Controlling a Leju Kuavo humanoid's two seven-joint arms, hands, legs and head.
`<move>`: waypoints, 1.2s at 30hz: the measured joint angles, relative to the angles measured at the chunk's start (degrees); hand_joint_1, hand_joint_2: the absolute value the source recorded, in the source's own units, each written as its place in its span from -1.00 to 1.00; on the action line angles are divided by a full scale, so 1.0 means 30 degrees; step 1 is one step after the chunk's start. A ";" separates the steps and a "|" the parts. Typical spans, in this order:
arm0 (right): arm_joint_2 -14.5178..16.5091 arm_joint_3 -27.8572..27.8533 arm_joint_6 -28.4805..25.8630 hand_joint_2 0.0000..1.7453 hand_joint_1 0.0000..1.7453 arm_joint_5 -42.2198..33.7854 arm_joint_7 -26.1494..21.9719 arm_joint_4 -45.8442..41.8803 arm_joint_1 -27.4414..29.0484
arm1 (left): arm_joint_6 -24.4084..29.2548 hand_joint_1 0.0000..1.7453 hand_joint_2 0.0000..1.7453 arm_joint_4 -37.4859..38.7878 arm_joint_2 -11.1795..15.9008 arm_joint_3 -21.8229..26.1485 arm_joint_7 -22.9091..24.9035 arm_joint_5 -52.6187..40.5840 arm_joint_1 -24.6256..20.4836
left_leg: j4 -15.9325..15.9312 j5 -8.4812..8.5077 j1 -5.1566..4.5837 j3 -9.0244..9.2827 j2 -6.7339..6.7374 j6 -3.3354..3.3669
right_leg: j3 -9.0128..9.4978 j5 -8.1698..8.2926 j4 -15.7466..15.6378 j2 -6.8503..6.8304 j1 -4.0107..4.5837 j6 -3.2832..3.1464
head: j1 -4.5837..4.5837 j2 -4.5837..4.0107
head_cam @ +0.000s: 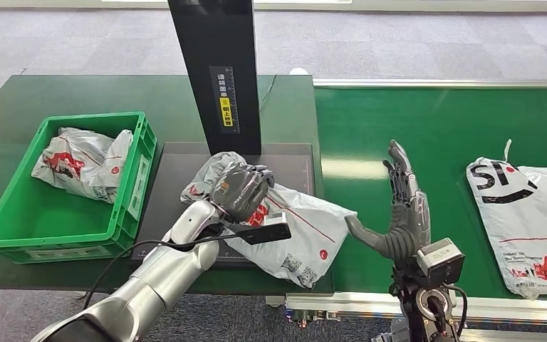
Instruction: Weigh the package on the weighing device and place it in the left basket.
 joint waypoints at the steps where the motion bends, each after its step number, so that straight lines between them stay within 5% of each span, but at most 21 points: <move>1: -0.0046 -0.0009 0.0000 1.00 -1.00 -0.0058 0.0000 -0.0015 0.0010 | 0.0453 1.00 -1.00 -0.0550 0.0113 0.0024 -0.0135 0.0073 0.0208 | 0.0000 0.0000 0.0000 -0.0002 0.0000 0.0000 | -0.0001 0.0000 0.0000 0.0000 0.0000 0.0000 | 0.0000 0.0000; 12: -0.0721 -0.0040 -0.0628 1.00 -1.00 -0.0907 0.0160 -0.0451 0.0399 | 0.5854 1.00 -1.00 -0.6887 0.2036 0.2368 -0.1508 0.2142 0.2264 | -0.0004 0.0001 0.0003 -0.0003 0.0003 0.0000 | -0.0003 -0.0002 0.0001 0.0002 0.0005 -0.0002 | 0.0002 0.0002; 18: -0.1011 -0.0071 -0.0761 1.00 -1.00 -0.1046 0.0160 -0.0954 0.1108 | 0.6102 1.00 -1.00 -0.9875 0.2512 0.6356 -0.4376 0.2430 0.3508 | -0.0006 -0.0001 0.0003 -0.0008 0.0027 -0.0002 | -0.0012 -0.0005 0.0003 0.0014 0.0005 -0.0005 | 0.0002 0.0000; 21: -0.1066 -0.0071 -0.0807 1.00 -1.00 -0.1055 0.0147 -0.1060 0.1270 | 0.6102 1.00 -1.00 -1.0554 0.2532 0.8575 -0.4336 0.2436 0.3765 | -0.0006 0.0000 0.0003 -0.0006 0.0047 -0.0002 | -0.0013 -0.0005 0.0002 0.0018 0.0005 -0.0005 | 0.0004 0.0000; 26: -0.1122 -0.0071 -0.1042 1.00 -1.00 -0.1071 0.0129 -0.1384 0.1617 | 0.6066 1.00 -1.00 -1.0386 0.3093 1.1558 -0.2765 0.4290 0.3409 | -0.0007 0.0003 0.0009 -0.0001 0.0074 -0.0004 | -0.0014 -0.0003 0.0003 0.0022 0.0013 -0.0005 | 0.0004 0.0002; 36: -0.1528 -0.0056 -0.0923 1.00 -1.00 -0.1476 0.0175 -0.1512 0.1587 | 0.5831 1.00 -1.00 -0.5316 0.6364 1.4238 -0.0567 0.4270 0.0465 | -0.0009 0.0012 0.0017 -0.0006 0.0081 -0.0017 | -0.0018 -0.0004 0.0010 0.0036 0.0021 -0.0006 | 0.0007 0.0000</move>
